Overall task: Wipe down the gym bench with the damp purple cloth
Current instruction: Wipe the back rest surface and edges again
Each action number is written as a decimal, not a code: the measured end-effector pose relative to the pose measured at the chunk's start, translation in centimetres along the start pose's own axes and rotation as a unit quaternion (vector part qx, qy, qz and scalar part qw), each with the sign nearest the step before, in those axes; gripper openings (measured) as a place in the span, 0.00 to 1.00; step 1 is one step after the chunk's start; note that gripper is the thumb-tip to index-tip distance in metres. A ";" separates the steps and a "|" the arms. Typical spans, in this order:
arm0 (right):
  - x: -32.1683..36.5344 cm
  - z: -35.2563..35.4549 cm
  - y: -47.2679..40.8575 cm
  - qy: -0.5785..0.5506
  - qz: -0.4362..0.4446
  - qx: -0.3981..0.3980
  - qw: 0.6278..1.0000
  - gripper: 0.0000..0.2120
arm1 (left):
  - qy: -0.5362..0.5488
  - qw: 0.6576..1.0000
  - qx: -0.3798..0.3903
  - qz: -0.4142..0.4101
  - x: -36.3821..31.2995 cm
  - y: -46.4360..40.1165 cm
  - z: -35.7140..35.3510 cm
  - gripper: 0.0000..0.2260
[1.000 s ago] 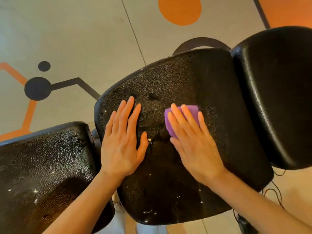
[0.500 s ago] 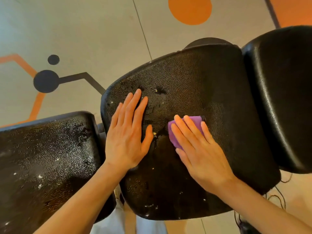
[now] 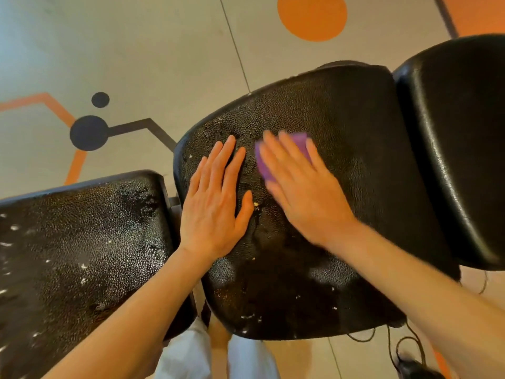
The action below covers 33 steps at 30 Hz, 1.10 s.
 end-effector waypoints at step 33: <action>-0.8 -1.3 15.7 -0.034 -0.160 0.019 0.986 0.27 | 0.019 0.996 -0.017 0.084 0.1 4.8 -0.6 0.27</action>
Point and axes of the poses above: each hand's wrist, its own y-axis away from the middle knuckle, its own z-axis out of the back of the hand, x = y × z, the point moved 9 cm from there along -y, towards the middle knuckle, and after that the axes turned 1 degree about z, right-handed, at the moved point
